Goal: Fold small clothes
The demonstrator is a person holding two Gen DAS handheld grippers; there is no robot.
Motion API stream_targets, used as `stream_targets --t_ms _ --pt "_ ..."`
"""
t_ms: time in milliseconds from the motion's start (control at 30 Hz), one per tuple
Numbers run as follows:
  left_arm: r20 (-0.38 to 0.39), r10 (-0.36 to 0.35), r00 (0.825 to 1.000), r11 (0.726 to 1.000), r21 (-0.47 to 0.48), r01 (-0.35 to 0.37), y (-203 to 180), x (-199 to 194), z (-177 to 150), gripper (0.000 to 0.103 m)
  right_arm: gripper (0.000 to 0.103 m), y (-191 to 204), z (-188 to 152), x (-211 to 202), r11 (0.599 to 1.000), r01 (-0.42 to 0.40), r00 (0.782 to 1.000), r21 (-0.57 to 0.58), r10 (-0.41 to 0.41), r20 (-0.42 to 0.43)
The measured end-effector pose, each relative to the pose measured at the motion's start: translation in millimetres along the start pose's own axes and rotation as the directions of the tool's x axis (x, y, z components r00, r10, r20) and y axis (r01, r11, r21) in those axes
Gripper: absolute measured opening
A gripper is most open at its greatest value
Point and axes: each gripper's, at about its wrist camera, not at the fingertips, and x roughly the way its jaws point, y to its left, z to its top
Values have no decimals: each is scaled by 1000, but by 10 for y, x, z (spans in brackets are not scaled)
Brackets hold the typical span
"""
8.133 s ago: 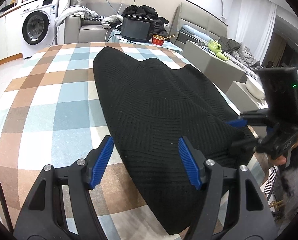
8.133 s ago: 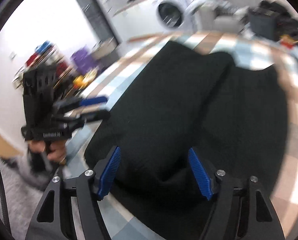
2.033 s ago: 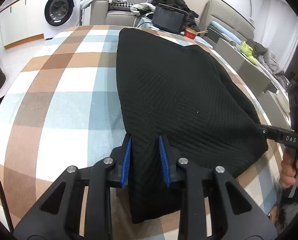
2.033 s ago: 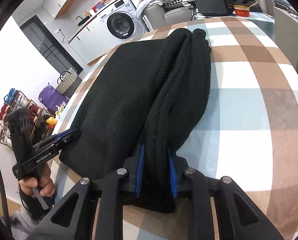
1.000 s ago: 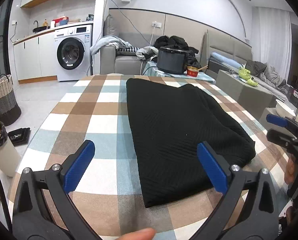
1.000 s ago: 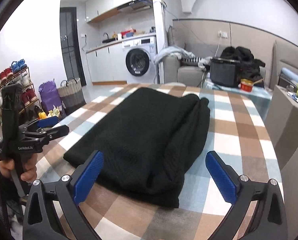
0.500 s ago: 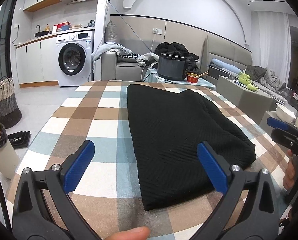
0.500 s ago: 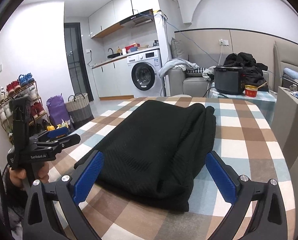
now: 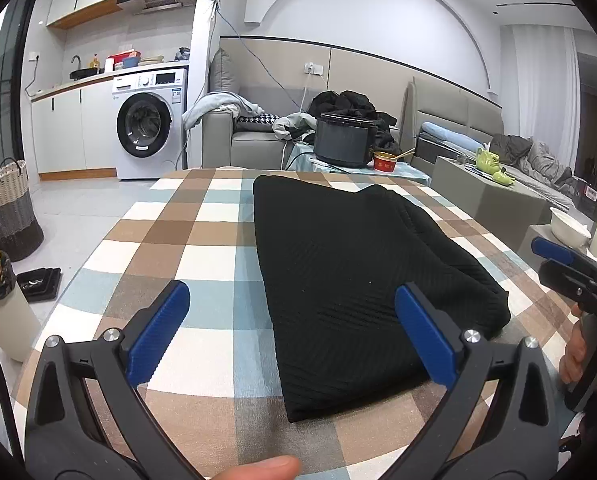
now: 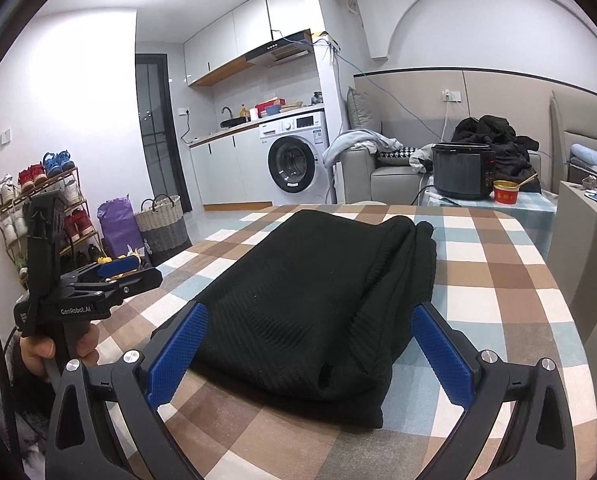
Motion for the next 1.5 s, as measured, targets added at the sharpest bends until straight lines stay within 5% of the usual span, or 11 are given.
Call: stream_targets --t_ms 1500 --pt "1 -9 1000 1000 6 9 -34 23 -19 102 103 -21 -11 -18 1000 -9 1000 11 9 1"
